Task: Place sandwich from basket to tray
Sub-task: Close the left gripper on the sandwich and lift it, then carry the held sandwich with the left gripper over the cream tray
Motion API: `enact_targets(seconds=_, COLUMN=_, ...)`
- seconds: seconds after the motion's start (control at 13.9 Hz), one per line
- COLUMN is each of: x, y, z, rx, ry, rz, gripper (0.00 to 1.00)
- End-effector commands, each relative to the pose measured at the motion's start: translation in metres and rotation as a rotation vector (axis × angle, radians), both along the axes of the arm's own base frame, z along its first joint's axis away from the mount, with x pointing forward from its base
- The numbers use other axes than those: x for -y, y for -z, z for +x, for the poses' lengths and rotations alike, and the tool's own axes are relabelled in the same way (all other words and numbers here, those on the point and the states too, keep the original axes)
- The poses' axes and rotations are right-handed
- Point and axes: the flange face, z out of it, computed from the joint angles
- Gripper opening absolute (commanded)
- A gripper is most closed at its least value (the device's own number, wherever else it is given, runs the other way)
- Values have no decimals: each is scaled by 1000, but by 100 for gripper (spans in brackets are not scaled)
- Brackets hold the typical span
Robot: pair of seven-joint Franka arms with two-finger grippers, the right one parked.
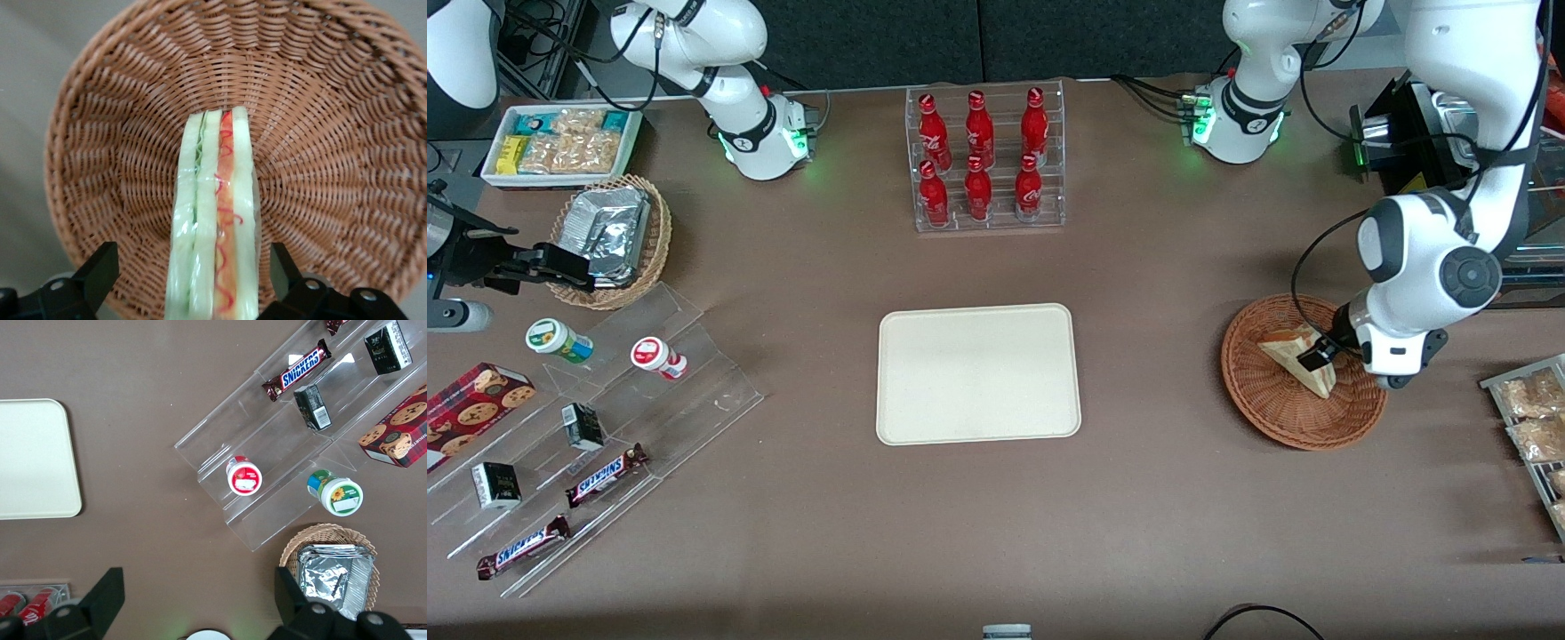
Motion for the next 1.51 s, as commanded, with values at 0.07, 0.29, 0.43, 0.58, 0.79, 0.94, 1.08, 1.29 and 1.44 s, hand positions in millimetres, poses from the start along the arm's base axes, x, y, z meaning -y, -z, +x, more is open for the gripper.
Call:
enact_targets(seconds=0.07, x=-1, y=29, z=3, rx=-3, ry=-20, rz=12, gripper=96)
enact_targets(seconds=0.29, x=1, y=30, z=5, rx=5, ry=-18, rz=12, gripper=30)
enact_targets(seconds=0.43, x=1, y=21, z=8, rx=17, ry=-17, rz=12, gripper=12)
enact_targets(seconds=0.58, x=1, y=-7, z=20, rx=29, ry=-15, rz=13, gripper=9)
enact_targets(seconds=0.79, x=9, y=-72, z=45, rx=-29, ry=0, rz=12, gripper=9)
enact_targets(seconds=0.94, x=26, y=-113, z=62, rx=-35, ry=25, rz=11, gripper=8)
enact_targets(seconds=1.08, x=45, y=-147, z=71, rx=-48, ry=49, rz=10, gripper=9)
enact_targets(seconds=1.29, x=102, y=-180, z=69, rx=-79, ry=133, rz=5, gripper=9)
enact_targets(seconds=1.44, x=154, y=-201, z=63, rx=-93, ry=211, rz=6, gripper=10)
